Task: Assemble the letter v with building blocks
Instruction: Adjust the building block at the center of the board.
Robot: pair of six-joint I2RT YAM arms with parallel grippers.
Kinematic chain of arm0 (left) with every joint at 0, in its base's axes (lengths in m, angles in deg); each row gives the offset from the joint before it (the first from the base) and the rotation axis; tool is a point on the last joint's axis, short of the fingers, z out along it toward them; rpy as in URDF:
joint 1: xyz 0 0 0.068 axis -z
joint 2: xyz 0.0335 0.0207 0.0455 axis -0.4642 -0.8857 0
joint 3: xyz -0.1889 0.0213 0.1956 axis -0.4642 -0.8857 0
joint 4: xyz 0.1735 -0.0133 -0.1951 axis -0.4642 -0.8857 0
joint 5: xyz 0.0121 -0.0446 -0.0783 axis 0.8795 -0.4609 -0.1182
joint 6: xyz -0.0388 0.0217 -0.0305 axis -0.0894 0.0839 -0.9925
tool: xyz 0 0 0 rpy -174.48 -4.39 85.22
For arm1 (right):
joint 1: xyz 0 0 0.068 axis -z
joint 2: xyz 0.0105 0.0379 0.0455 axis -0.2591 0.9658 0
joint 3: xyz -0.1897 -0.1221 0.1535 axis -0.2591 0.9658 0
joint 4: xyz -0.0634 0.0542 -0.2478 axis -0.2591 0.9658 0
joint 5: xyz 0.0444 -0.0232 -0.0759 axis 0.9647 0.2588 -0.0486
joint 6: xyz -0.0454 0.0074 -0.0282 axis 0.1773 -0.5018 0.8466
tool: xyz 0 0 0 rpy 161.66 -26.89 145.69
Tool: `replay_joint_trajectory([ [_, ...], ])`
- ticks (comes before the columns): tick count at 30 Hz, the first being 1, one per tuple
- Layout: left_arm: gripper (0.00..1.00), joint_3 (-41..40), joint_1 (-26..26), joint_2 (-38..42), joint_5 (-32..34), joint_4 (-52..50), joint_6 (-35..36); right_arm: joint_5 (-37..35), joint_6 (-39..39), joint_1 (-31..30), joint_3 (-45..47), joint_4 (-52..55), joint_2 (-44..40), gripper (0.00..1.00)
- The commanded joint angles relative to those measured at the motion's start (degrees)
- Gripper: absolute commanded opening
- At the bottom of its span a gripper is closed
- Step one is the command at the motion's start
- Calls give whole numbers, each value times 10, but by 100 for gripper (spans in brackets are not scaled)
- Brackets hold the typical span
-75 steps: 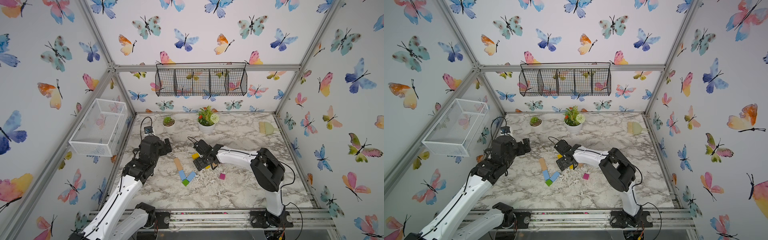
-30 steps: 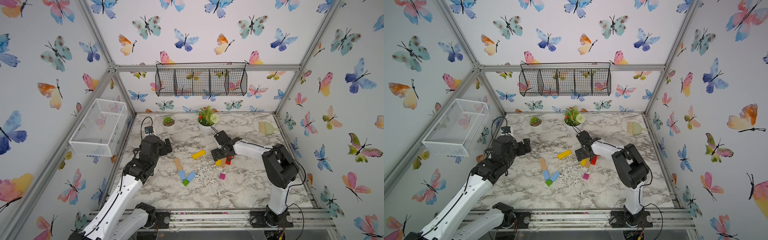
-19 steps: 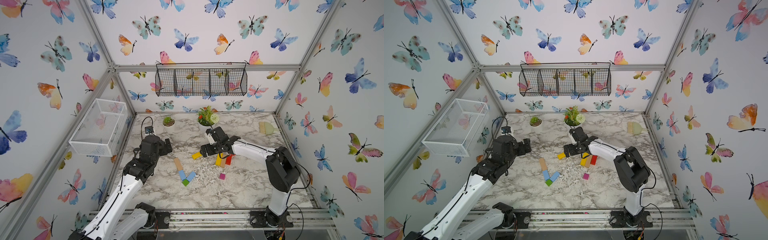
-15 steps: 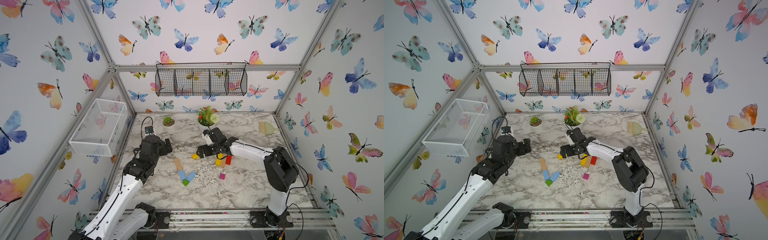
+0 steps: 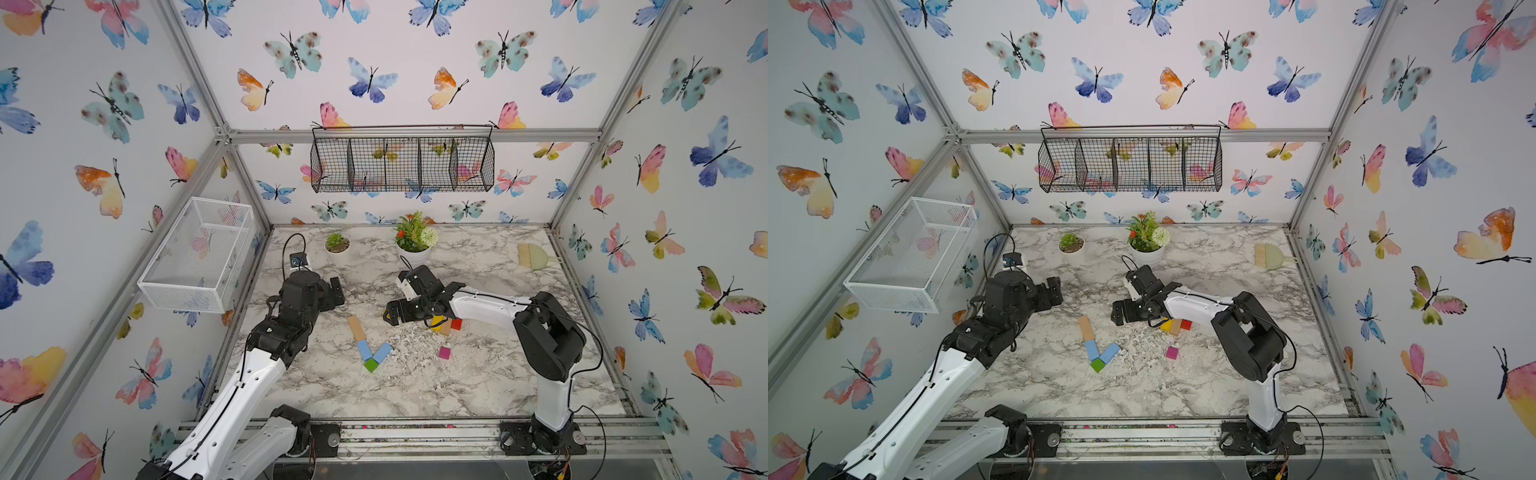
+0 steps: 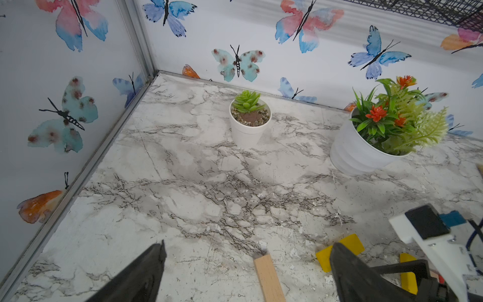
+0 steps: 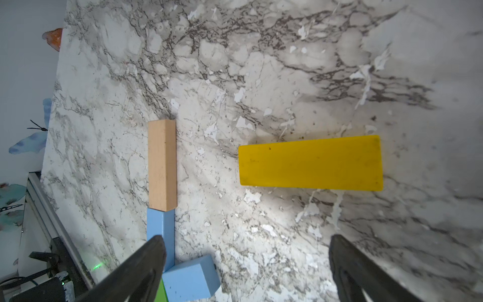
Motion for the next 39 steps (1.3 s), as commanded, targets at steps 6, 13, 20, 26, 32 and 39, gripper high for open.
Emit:
replay_joint_trajectory([
  [6, 98, -10, -4, 3, -8, 10, 4, -5, -6, 1, -5, -3, 26, 100],
  [13, 98, -11, -4, 3, -9, 11, 3, -23, -8, 1, -24, 0, 55, 100],
  [20, 98, -10, -5, 2, -10, 11, 3, -42, 5, 1, -59, 16, 81, 100],
  [26, 98, -10, -5, 0, -10, 10, 4, -42, 8, 1, -75, 21, 92, 100],
  [32, 98, -8, -7, -11, -22, 11, 5, -79, 12, 1, -54, 30, 49, 100],
  [39, 99, 44, -7, -105, -105, -18, 39, -149, 38, 35, 14, 71, -69, 99],
])
